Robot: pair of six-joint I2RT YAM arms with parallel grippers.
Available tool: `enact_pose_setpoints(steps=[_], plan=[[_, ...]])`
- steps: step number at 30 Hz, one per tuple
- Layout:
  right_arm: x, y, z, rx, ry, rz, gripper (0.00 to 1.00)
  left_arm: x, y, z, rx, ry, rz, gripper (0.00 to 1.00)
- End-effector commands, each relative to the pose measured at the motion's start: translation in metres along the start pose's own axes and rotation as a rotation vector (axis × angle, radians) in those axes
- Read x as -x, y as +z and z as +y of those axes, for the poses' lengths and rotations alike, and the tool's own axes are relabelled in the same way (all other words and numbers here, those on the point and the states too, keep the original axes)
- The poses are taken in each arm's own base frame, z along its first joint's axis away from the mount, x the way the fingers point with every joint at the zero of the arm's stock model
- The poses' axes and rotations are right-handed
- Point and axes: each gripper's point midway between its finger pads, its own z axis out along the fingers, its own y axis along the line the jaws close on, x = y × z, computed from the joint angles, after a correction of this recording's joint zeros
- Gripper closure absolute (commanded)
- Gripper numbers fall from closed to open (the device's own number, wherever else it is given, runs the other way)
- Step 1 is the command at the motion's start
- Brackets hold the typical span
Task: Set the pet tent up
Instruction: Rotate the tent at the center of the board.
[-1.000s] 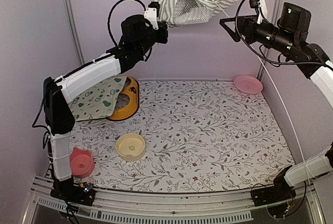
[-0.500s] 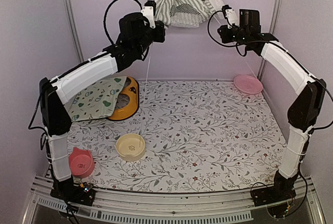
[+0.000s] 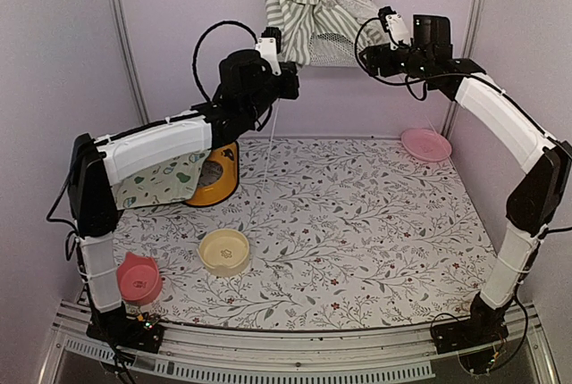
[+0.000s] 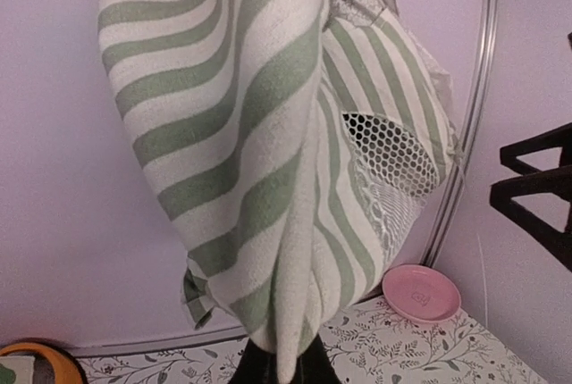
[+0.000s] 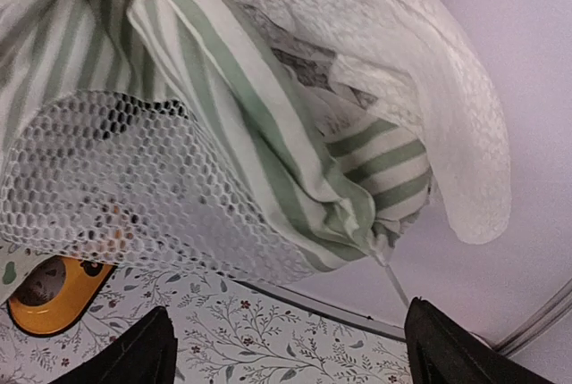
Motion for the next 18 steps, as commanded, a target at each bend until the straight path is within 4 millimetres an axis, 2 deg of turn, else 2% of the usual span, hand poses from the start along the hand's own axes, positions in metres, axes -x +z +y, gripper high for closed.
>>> enact_pose_setpoints(steps=[1,5,9,13,18], plan=[[0.038,-0.053,0.035,0.127,0.047,-0.096,0.06,0.048,-0.021,0.001,0.0,-0.1,-0.17,1.0],[0.04,-0.083,0.041,0.178,0.128,-0.106,0.02,0.041,-0.028,0.001,-0.002,-0.102,-0.178,1.0],[0.037,-0.096,0.06,0.273,0.241,-0.102,0.03,0.033,-0.03,0.0,-0.014,-0.097,-0.174,1.0],[0.028,-0.089,0.085,0.37,0.344,-0.085,0.08,0.027,-0.034,-0.008,-0.055,-0.088,-0.178,1.0],[0.022,-0.07,0.112,0.425,0.428,-0.081,0.16,0.02,-0.04,-0.022,-0.097,-0.059,-0.175,1.0]])
